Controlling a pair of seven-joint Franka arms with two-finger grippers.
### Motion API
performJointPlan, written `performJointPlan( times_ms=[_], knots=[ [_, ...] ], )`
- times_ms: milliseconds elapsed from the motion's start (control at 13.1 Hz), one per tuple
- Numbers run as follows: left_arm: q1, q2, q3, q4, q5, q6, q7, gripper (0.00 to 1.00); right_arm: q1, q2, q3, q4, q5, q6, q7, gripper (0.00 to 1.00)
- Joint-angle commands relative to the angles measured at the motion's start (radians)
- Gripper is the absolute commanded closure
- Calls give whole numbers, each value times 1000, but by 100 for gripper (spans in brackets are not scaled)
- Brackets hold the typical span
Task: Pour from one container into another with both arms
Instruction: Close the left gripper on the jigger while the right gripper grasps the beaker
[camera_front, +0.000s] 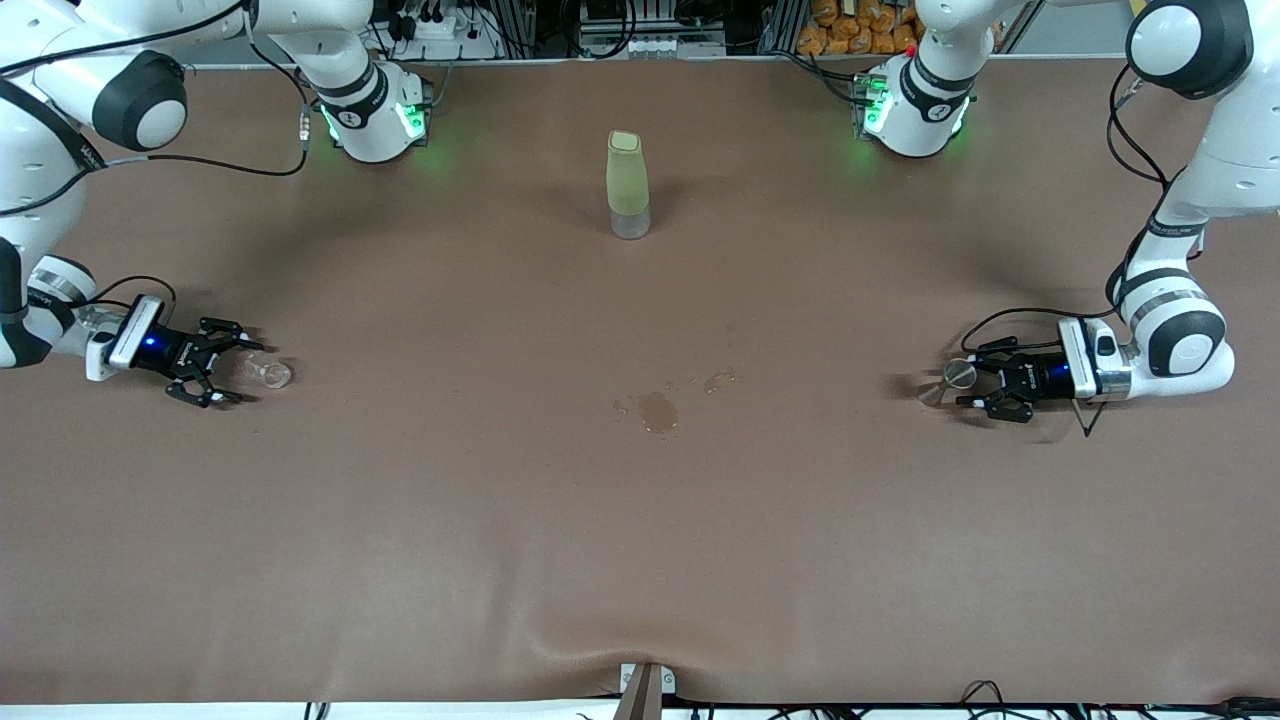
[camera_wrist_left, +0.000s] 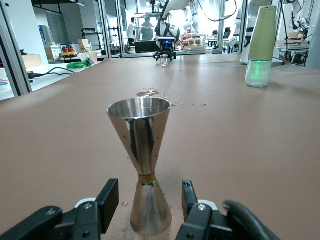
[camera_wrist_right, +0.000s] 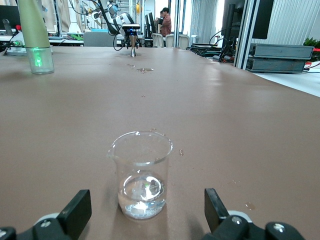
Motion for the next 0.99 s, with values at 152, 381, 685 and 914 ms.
performJointPlan(
  times_ms=[152, 381, 685, 914],
  knots=[
    [-9, 20, -4, 23, -27, -17, 21, 42, -10, 48, -4, -4, 25, -28, -352, 0],
    [-17, 20, -12, 21, -43, -17, 21, 44, -9, 62, 17, -5, 37, -28, -353, 0],
    [-32, 20, -12, 21, -44, -17, 14, 45, -9, 62, 55, -13, 45, -28, -352, 0],
    [-37, 22, -12, 21, -47, -17, 12, 50, -4, 69, 82, -15, 57, -45, -350, 0]
  ],
)
